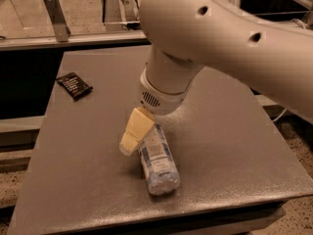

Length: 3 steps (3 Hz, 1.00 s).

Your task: Place blue plastic bottle upright

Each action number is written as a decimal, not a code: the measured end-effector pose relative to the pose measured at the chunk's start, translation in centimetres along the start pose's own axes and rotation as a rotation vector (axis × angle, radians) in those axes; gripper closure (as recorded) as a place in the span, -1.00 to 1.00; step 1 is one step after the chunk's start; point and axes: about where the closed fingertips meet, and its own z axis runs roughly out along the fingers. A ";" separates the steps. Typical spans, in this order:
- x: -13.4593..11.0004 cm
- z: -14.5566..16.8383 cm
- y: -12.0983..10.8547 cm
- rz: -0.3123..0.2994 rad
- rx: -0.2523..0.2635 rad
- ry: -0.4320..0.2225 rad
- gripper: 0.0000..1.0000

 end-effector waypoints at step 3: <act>1.5 4.1 0.1 0.296 0.080 0.144 -0.66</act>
Offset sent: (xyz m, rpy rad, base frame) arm 0.0010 -0.0058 -0.0506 -0.1440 0.1068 -0.3740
